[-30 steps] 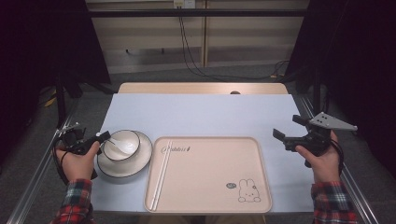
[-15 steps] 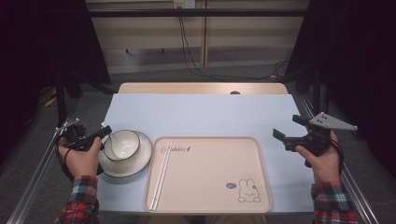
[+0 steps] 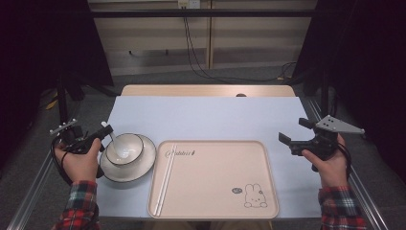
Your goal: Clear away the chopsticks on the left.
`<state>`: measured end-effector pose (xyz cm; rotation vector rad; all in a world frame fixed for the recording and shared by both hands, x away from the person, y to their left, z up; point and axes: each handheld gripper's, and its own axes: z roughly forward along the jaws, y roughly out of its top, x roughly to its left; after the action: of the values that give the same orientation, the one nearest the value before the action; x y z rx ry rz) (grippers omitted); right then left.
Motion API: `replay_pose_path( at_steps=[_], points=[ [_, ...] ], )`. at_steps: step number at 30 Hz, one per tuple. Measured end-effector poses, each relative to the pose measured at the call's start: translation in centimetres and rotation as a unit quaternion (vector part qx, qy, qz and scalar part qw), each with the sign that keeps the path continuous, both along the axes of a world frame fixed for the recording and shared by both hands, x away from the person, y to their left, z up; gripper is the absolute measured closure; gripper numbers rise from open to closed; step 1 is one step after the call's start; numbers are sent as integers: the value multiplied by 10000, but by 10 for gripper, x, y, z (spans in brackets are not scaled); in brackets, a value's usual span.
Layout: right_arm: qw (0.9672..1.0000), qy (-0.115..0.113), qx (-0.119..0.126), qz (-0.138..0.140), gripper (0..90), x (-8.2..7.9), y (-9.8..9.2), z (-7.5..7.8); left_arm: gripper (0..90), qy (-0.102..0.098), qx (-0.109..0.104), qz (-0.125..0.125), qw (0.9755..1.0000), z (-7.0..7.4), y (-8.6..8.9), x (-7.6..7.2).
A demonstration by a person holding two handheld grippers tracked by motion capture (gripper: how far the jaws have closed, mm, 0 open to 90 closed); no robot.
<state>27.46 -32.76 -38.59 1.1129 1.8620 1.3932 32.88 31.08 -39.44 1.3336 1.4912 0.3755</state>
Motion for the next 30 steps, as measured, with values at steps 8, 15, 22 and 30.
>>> replay_pose_path(
  at_steps=[8,15,22,30],
  points=[
    [10000,-39,-28,57,0,1,3,-1,863,-98,-101,-109,9998,13,-5,1],
    [9999,-50,-38,148,0,2,5,-1,863,-198,-105,-317,9992,27,-13,1],
    [9997,-82,-53,224,0,5,6,-2,863,-224,-229,-628,9975,33,-27,1],
    [9998,-69,-38,174,0,4,7,-1,863,-195,-287,-876,9956,36,-43,1]
  ],
)
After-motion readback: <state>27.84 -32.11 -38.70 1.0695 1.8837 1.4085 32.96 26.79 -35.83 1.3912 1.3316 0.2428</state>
